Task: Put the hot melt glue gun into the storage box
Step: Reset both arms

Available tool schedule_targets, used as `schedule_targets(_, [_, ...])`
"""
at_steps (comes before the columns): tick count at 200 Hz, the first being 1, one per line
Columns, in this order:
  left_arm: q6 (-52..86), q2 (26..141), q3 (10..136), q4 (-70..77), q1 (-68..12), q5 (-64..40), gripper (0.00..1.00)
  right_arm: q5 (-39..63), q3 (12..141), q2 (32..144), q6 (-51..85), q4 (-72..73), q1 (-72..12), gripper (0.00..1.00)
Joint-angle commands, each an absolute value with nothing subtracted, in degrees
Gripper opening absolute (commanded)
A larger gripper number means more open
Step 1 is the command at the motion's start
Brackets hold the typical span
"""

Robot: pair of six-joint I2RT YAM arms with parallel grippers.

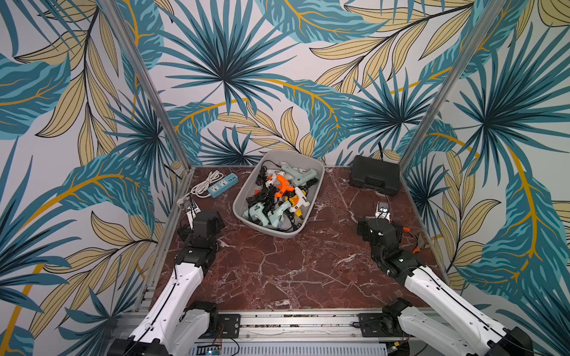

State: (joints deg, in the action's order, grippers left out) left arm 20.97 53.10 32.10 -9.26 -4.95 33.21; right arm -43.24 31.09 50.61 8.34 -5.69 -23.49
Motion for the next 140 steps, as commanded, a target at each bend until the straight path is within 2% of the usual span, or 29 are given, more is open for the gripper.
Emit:
schedule_targets(1, [19.36,53.65,28.95,2.4,-3.68,34.86,1.0,-41.65,26.36,49.22,4.61,5.63,-21.04,0.99])
schedule_targets(80, [8.63,59.52,19.29,27.52,0.25,25.24,1.0,-31.16,18.95,53.92,0.33,23.11,-11.69,0.99])
schedule_targets(140, [7.86,71.15,17.24,43.52,3.31,15.57,1.0,-24.85,16.44,59.47,-0.04,35.44,-7.85,1.0])
